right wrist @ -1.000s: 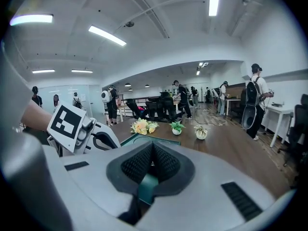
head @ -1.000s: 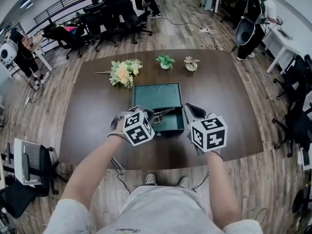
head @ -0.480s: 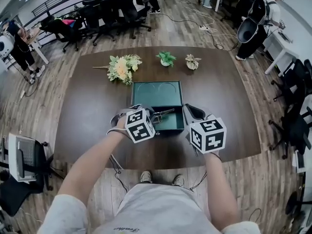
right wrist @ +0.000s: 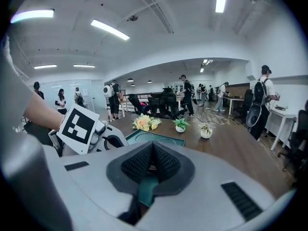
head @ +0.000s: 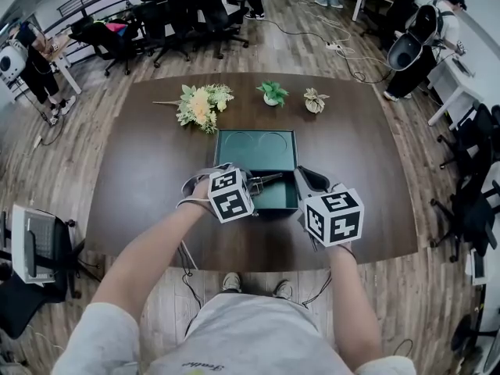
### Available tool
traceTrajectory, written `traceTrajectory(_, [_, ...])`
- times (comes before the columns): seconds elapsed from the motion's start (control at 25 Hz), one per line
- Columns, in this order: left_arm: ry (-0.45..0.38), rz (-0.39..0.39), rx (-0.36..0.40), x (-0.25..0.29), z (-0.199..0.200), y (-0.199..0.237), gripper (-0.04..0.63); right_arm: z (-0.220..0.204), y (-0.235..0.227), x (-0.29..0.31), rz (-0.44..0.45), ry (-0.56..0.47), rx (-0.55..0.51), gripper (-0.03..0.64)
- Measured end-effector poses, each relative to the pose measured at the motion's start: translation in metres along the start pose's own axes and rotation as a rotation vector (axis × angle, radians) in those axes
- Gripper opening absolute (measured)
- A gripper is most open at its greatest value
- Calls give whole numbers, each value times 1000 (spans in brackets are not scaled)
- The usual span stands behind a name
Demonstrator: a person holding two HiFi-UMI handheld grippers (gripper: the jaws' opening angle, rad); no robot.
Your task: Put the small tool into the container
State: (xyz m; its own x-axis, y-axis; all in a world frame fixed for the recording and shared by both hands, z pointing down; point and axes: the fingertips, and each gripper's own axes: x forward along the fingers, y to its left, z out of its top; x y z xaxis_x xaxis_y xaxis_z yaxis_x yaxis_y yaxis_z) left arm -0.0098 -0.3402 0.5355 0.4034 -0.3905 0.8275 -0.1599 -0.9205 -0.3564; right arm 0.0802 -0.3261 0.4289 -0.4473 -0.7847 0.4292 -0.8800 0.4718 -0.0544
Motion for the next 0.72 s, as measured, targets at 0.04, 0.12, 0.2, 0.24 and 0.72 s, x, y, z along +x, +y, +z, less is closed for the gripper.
traceTrajectory(0.04, [-1, -1, 0, 1, 1, 0, 3, 0, 0, 0, 1, 1, 0, 5])
traceTrajectory(0.12, [-6, 1, -4, 1, 3, 0, 3, -1, 1, 0, 3, 1, -2, 5])
traceTrajectory(0.2, [-6, 4, -11, 3, 3, 0, 3, -2, 1, 0, 5, 3, -5, 5])
traceTrajectory(0.24, [-6, 4, -14, 4, 4, 1, 3, -2, 1, 0, 5, 4, -6, 5])
traceTrajectory(0.72, [-4, 12, -31, 12, 7, 2, 5, -3, -1, -3, -7, 12, -10, 5])
